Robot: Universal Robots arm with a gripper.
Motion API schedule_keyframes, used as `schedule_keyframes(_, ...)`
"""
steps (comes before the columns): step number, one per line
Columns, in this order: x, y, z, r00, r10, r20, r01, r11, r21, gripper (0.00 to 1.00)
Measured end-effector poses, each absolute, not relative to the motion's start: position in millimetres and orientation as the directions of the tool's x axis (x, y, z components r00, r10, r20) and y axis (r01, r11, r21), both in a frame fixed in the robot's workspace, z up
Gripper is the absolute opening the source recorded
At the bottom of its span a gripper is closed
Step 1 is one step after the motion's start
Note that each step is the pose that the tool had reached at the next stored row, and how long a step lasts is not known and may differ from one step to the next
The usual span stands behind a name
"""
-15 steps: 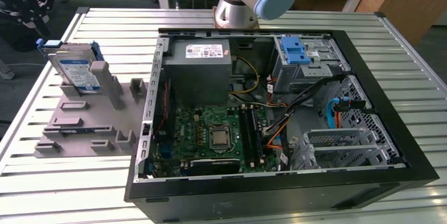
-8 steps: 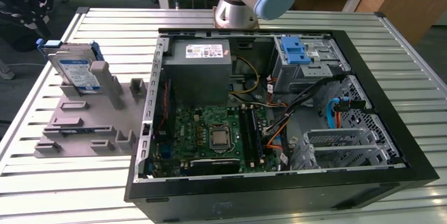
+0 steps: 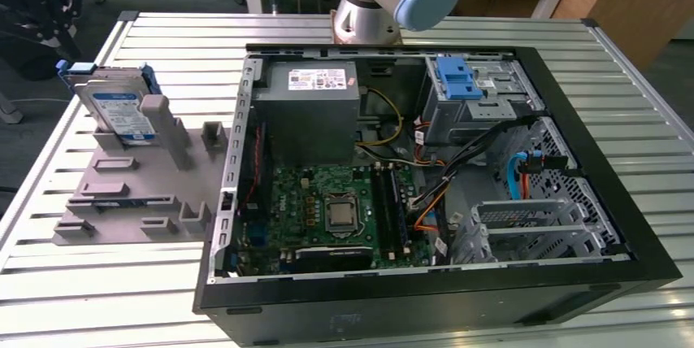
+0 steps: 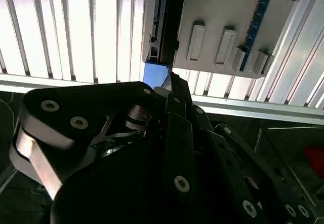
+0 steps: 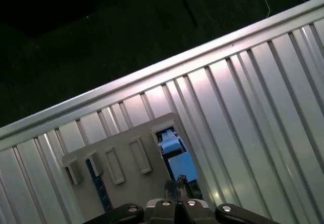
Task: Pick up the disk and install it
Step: 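Pick up the disk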
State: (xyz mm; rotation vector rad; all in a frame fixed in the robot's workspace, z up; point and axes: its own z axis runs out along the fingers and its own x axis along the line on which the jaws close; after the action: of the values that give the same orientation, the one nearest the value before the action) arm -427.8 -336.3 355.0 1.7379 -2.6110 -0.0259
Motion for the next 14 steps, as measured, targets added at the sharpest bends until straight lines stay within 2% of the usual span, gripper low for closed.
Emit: schedule_keyframes(14, -427.8, -336.3, 350.5, -0.141, -0.990, -0.005, -0.990, 0.141, 0.017, 0.11)
